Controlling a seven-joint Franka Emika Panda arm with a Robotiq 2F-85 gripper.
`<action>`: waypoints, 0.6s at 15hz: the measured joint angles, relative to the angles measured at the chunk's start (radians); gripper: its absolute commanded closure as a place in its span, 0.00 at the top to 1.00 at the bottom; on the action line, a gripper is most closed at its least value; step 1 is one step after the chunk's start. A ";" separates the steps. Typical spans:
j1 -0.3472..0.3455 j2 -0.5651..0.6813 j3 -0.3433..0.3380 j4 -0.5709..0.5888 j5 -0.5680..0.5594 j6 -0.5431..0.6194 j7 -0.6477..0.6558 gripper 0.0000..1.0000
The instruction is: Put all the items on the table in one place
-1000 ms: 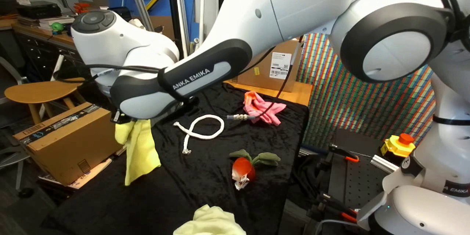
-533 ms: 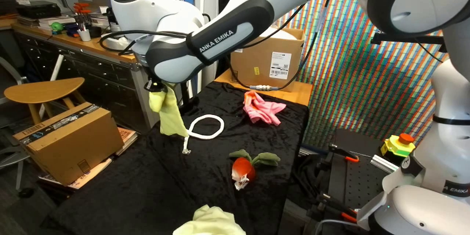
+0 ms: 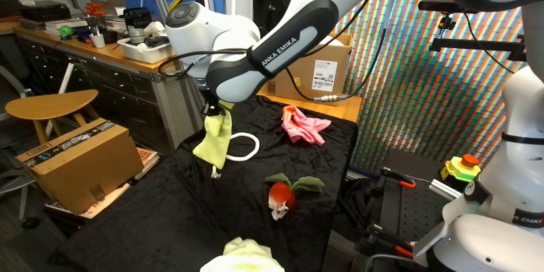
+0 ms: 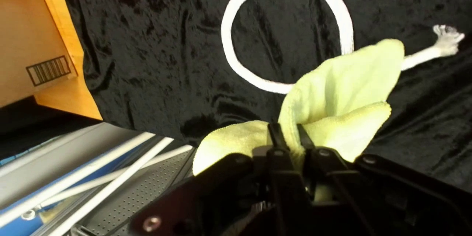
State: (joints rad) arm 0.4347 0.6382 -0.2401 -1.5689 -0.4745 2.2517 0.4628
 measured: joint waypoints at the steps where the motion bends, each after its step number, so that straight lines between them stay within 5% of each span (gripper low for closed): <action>1: -0.008 0.002 0.002 -0.013 -0.007 -0.002 0.019 0.10; 7: -0.073 0.030 0.006 -0.039 -0.010 -0.038 0.095 0.11; 8: -0.085 0.034 0.008 -0.040 -0.010 -0.039 0.099 0.35; 9: -0.096 0.038 0.011 -0.041 -0.010 -0.039 0.102 0.35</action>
State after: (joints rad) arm 0.3391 0.6758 -0.2294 -1.6100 -0.4848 2.2122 0.5645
